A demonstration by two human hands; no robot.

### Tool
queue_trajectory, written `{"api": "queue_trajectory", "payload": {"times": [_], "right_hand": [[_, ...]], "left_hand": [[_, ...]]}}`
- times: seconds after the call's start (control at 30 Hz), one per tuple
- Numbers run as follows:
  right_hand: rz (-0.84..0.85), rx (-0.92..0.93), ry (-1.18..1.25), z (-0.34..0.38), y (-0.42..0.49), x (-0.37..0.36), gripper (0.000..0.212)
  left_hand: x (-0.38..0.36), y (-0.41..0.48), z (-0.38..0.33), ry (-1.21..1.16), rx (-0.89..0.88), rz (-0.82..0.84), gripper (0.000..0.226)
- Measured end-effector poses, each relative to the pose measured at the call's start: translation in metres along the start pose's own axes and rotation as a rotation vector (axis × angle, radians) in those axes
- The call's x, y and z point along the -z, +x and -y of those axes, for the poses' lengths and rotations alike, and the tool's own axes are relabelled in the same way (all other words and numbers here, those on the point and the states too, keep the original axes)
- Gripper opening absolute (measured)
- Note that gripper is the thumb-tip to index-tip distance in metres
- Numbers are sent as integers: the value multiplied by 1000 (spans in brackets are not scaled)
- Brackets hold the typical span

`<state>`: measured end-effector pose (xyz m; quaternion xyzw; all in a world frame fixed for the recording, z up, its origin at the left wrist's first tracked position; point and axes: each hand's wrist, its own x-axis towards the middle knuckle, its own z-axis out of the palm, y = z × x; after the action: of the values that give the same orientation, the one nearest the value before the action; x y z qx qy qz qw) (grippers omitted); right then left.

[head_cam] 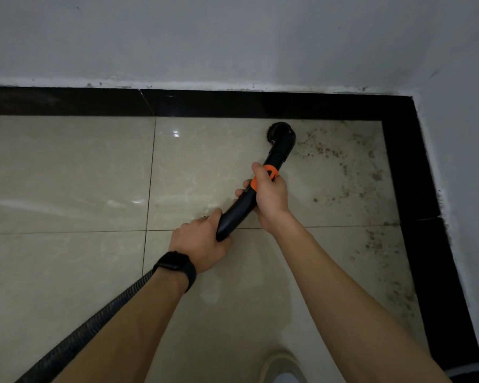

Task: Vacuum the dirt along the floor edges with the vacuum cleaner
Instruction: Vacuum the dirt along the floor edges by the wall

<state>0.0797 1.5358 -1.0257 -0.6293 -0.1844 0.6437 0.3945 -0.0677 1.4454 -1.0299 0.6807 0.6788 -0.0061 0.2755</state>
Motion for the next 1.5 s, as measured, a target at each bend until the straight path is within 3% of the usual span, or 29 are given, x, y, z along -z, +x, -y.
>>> {"api": "queue_trajectory", "payload": {"times": [0.3,0.43,0.53,0.73,1.03,1.37,1.5], "right_hand": [[-39,-31,1,18,4,-43,35],[16,-125,120,7,-26,-64,42],[-8,-184,247,-25,-65,-69,41],[-101,-299,205,-108,-157,-45,33],[90,-266,62,-110,-153,-86,31],[-182,-146,143,-81,-129,-3,20],[-213,-137,173,-70,-125,41,20]], "left_hand": [[41,11,16,-73,94,124,25],[59,-15,46,-165,128,117,24],[64,-51,79,-61,78,119,24],[53,-108,128,156,-47,332,18],[43,-142,160,54,109,179,30],[26,-96,72,169,-194,193,29],[9,-92,32,178,-256,185,31]]}}
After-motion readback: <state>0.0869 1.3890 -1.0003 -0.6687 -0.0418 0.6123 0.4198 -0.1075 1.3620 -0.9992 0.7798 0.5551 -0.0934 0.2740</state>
